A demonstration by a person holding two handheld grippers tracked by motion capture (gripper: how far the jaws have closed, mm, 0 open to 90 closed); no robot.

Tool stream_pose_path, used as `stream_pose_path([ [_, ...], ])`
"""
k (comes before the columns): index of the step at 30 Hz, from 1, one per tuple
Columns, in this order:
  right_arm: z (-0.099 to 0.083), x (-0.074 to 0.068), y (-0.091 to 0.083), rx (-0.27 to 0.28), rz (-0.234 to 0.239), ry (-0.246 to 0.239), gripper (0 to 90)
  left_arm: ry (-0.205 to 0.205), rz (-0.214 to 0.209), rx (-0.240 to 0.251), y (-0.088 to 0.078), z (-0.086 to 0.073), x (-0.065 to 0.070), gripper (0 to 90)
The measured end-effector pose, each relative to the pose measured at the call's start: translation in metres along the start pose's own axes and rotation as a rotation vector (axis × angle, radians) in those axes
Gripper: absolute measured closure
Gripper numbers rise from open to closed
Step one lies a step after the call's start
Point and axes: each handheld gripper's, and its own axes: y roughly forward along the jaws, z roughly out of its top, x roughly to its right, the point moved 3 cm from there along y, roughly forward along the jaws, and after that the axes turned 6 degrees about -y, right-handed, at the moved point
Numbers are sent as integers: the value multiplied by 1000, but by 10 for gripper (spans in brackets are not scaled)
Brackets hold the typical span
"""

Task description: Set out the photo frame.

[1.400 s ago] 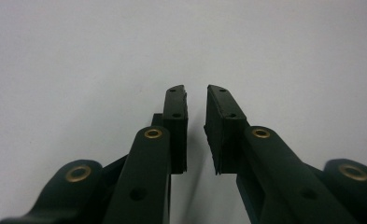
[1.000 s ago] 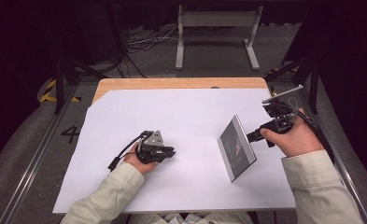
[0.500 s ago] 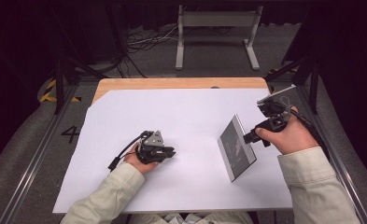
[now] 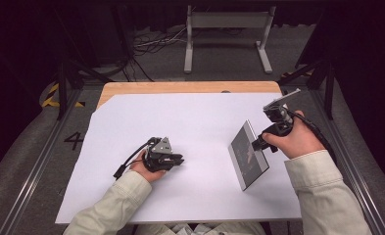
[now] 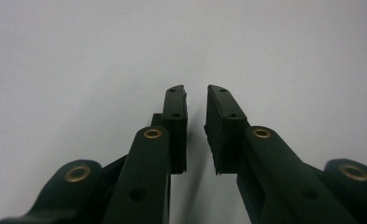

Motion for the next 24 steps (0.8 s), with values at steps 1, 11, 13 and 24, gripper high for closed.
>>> stream_pose_path([
  [1,1,0,1,-3,2,0,659,1,0,0,0,0,0,786],
  [11,5,0,12,-23,0,-2,673,-3,2,-5,0,0,-1,784],
  [13,5,0,13,-28,-1,1,684,-3,3,-5,0,0,0,784],
  [24,7,0,19,-42,5,14,734,-3,2,-6,1,-1,-1,783],
])
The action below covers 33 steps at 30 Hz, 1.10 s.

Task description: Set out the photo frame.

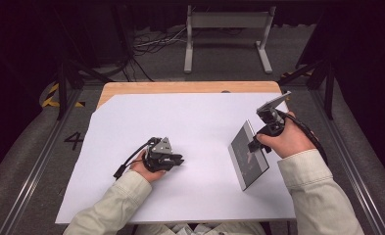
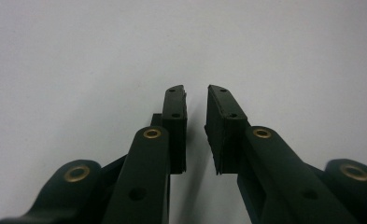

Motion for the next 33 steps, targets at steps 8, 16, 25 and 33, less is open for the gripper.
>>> stream_pose_path([
  [8,1,-2,1,-9,-21,5,767,2,0,0,0,0,0,783],
  [16,2,-7,0,-13,-54,1,816,-1,0,-2,0,0,0,782],
  [25,0,-4,-3,-30,-65,-8,836,-5,-3,3,-2,0,0,782],
  [33,0,-3,-5,-42,-63,-74,837,-7,-2,1,-2,0,0,782],
])
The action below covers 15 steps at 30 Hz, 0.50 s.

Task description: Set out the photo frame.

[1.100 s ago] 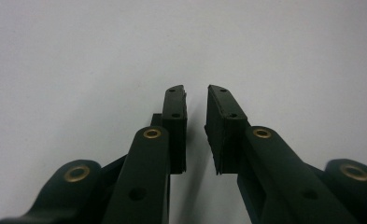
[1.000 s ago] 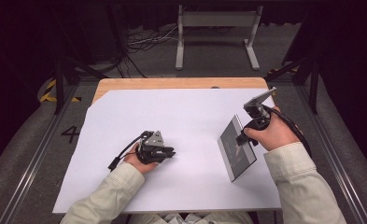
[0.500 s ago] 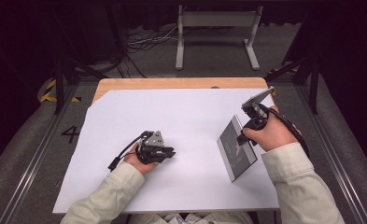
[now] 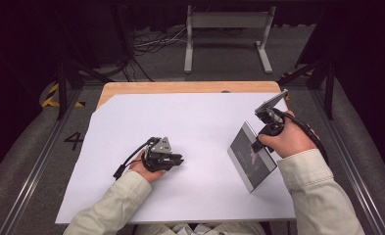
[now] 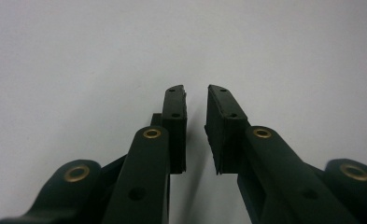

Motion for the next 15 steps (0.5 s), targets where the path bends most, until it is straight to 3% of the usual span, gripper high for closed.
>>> stream_pose_path([
  [15,8,-4,-15,-6,-44,-178,837,-20,5,14,-7,-4,1,783],
])
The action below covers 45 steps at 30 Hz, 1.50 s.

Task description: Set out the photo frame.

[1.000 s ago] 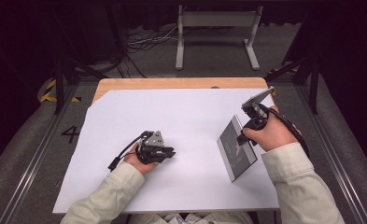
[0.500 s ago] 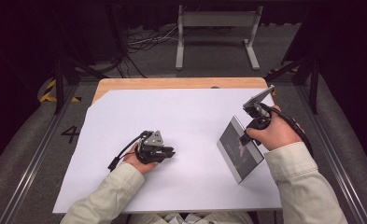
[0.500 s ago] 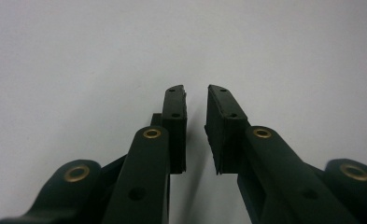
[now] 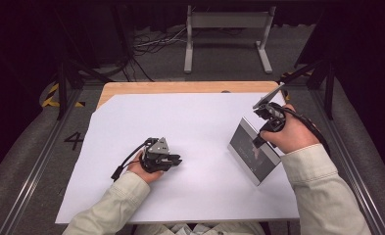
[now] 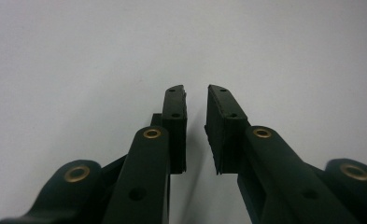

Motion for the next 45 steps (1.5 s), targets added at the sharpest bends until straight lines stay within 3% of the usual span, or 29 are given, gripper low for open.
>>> stream_pose_path([
  [23,23,-8,-5,-61,29,-401,838,-28,28,6,-13,-11,-2,781],
  [29,29,-6,-4,-71,50,-466,838,-28,24,8,-12,-11,-2,778],
  [36,34,-10,-2,-81,18,-594,838,-27,25,8,-14,-12,-2,776],
  [45,41,-18,1,-95,-2,-720,838,-40,32,16,-18,-16,-3,773],
])
